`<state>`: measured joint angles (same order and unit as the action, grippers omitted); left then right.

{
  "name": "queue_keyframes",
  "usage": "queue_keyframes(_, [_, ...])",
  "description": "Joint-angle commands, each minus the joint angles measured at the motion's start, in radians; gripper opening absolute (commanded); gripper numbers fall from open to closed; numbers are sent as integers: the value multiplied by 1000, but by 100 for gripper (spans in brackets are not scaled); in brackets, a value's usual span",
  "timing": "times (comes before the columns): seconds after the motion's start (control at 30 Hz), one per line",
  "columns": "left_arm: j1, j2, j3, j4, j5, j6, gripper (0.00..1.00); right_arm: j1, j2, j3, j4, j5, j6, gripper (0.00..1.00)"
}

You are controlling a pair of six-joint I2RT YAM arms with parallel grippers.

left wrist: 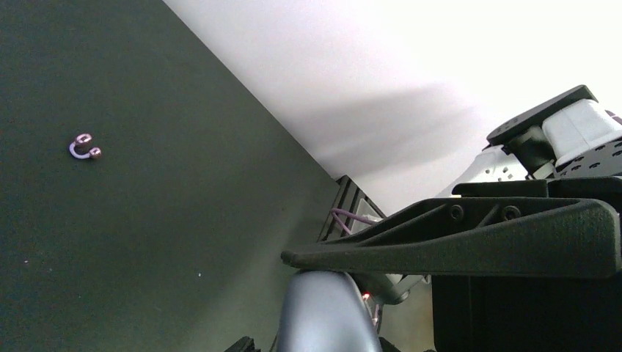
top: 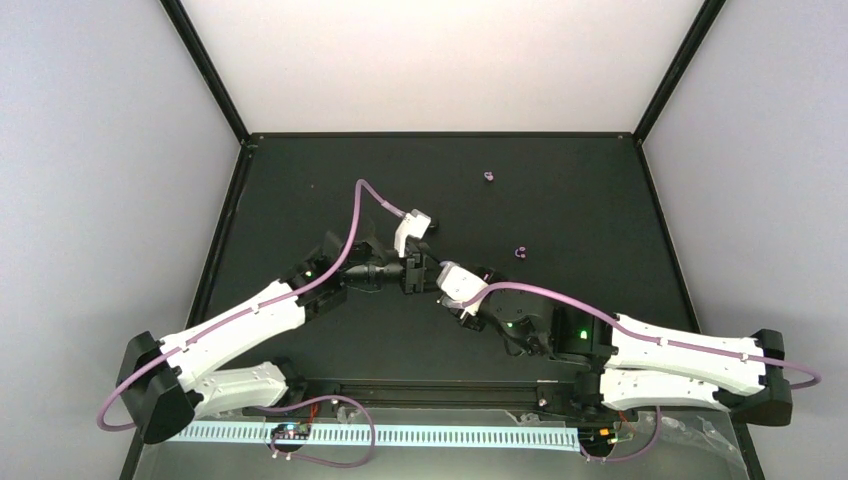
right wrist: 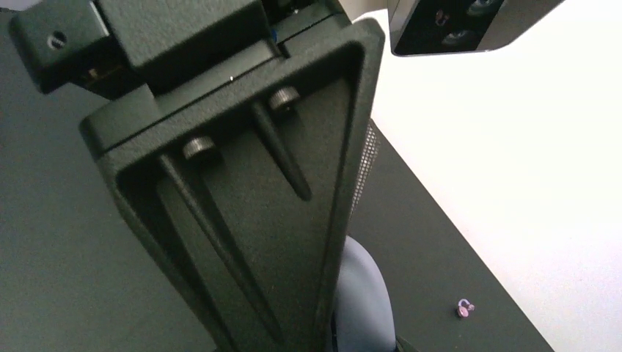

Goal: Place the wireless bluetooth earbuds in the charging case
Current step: Pick up the charging case at the center of the board.

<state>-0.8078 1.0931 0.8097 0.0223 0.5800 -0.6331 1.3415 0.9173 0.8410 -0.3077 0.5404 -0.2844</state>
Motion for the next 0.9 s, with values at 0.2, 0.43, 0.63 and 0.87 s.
queue_keyframes(0.2, [-20, 7, 37, -1, 18, -9, 36, 10, 19, 36, 98, 34, -20, 38])
queue_keyframes(0.43, [-26, 6, 29, 9, 18, -13, 20, 10, 31, 38, 117, 41, -18, 38])
queue_keyframes(0.63, [-27, -19, 14, 26, -8, -10, 5, 12, 24, 60, 73, 1, 21, 51])
queue_keyframes(0.87, [-23, -51, 26, 39, -65, 14, 2, 12, -13, 108, -28, -87, 122, 72])
